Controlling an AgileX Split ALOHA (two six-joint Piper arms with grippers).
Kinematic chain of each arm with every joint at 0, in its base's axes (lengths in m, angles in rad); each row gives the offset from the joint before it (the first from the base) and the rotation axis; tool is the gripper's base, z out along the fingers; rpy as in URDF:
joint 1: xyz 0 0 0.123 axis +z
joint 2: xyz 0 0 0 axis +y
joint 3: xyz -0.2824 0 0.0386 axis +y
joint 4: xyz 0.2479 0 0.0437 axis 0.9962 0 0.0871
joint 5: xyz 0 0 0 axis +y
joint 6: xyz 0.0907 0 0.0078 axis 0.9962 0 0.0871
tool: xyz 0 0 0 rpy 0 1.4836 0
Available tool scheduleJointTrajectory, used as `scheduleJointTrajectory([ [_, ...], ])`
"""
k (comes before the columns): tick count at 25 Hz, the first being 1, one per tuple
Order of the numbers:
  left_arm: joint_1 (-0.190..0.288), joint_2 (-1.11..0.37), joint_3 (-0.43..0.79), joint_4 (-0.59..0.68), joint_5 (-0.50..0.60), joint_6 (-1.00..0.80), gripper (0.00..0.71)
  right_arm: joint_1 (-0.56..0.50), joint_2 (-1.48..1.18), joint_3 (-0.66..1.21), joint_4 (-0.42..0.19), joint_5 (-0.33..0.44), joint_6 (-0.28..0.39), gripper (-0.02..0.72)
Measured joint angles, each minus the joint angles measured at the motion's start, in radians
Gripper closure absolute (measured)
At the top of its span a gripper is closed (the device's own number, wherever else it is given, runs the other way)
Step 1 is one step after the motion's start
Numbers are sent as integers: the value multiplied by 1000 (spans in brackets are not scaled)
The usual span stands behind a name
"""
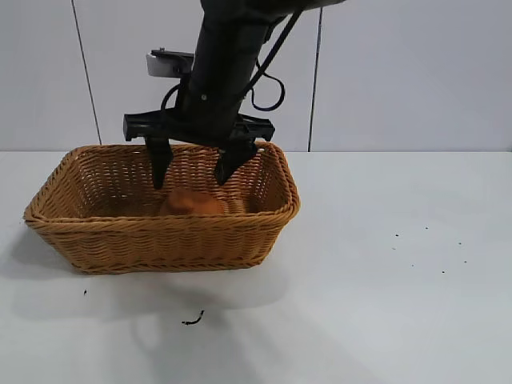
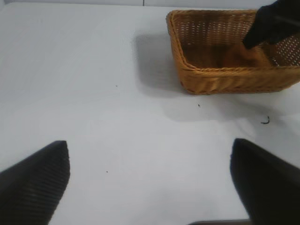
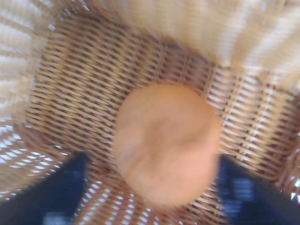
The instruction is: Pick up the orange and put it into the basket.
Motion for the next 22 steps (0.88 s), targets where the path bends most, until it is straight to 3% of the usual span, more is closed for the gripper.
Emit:
scheduleJointTrajectory([
  [7,0,0,0,0,0,0,44,-110,-18,-32,-47,20,21,71],
  [14,0,0,0,0,0,0,44,-296,-18,-32,-99,21,21,71],
  [22,0,0,0,0,0,0,44,-476,-18,-32,-104,22,21,71],
])
